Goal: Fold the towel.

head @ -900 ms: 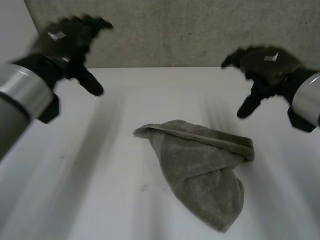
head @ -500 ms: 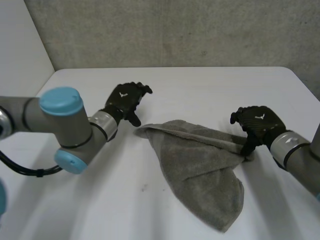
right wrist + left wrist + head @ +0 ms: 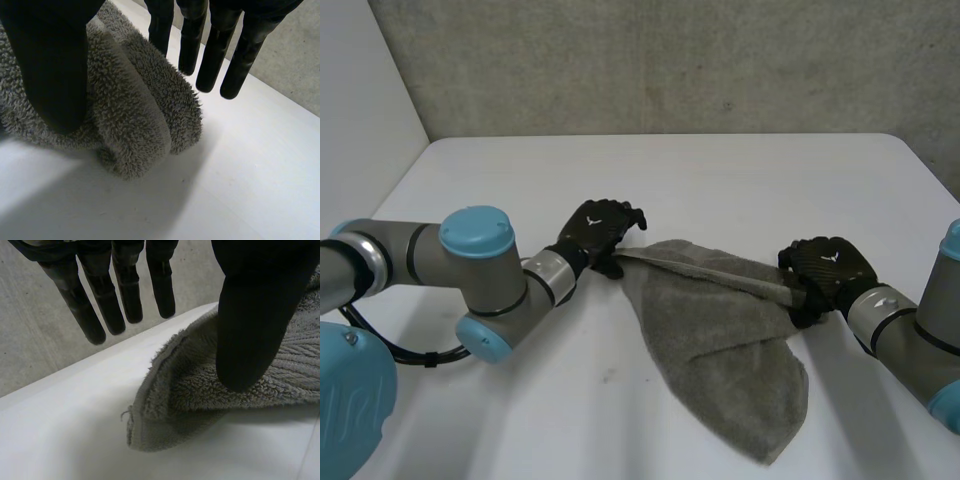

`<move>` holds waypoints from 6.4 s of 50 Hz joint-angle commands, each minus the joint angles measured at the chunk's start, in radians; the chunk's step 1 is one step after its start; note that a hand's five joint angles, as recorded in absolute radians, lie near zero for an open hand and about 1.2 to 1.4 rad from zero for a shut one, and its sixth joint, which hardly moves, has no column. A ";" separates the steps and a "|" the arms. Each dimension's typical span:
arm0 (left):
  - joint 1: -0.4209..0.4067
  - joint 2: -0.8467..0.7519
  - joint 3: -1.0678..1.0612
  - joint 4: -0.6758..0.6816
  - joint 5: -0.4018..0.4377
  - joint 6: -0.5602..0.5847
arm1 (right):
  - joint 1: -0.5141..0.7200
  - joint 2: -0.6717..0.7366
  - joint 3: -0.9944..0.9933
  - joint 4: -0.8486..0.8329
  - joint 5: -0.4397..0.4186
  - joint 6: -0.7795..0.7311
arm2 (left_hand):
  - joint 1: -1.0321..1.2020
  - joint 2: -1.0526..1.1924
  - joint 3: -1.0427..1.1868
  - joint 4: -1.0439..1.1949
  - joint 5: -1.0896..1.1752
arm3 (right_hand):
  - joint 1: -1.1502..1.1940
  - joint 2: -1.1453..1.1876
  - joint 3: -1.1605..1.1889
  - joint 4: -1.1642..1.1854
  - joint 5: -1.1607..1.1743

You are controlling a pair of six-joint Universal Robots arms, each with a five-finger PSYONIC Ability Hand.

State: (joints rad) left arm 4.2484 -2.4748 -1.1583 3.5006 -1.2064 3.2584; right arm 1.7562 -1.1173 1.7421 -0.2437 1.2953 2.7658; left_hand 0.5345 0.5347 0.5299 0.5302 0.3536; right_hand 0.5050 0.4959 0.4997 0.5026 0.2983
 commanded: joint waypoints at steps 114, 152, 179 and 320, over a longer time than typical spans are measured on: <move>0.278 0.860 -0.684 -0.204 -0.234 0.316 | -0.211 0.208 -0.394 0.425 -0.398 -0.508 | 0.862 0.862 0.866 0.866 0.868 | 0.106 0.115 0.111 0.108 0.138; 0.251 0.824 -0.681 -0.192 -0.231 0.316 | -0.162 0.326 -0.478 0.319 -0.389 -0.400 | 0.862 0.862 0.866 0.866 0.868 | 0.235 0.244 0.240 0.237 0.267; 0.238 0.823 -0.684 -0.207 -0.245 0.314 | -0.150 0.125 -0.489 0.247 -0.363 -0.153 | 0.862 0.862 0.866 0.866 0.868 | 0.891 0.900 0.897 0.894 0.923; 0.211 0.109 -0.106 -0.042 -0.237 0.485 | -0.119 0.386 -0.776 0.500 0.105 -0.365 | 0.862 0.862 0.866 0.866 0.868 | 0.891 0.900 0.897 0.894 0.923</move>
State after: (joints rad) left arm 4.4858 -2.2696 -1.3571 3.3850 -1.4085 3.7357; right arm 1.6191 -0.7979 1.0116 0.3321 1.3831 2.3822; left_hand 1.2024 1.2187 1.2170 1.2173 1.0407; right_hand 1.0610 1.1682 1.1921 1.1981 0.9179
